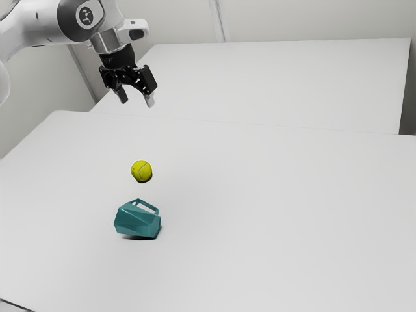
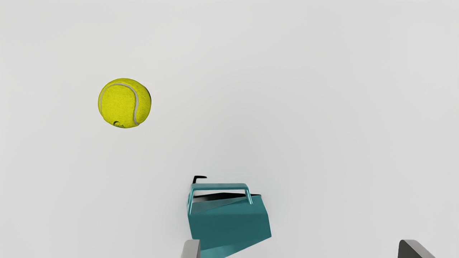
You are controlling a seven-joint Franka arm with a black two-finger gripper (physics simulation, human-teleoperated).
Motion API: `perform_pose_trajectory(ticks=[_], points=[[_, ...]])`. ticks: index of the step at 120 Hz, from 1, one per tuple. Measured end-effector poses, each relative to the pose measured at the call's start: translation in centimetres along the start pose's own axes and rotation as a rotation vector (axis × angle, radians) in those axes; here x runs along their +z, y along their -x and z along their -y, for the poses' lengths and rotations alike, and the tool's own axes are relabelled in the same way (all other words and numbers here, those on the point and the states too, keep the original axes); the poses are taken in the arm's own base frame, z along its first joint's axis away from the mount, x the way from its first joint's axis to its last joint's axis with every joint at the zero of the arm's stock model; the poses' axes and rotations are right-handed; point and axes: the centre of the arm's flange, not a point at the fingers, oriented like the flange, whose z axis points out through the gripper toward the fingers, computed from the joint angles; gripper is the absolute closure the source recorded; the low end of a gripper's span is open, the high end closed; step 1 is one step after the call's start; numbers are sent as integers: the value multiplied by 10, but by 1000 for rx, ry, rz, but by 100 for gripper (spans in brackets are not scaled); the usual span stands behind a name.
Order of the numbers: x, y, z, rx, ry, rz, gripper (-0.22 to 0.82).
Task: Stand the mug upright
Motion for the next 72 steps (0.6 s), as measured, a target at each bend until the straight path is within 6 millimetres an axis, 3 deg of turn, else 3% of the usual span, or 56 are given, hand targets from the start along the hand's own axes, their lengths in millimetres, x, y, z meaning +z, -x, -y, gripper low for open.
perform_pose_trajectory(ticks=[52,72], points=[[1,2,-5,8,4,4,0],[7,27,-4,-17,122,32,0]])
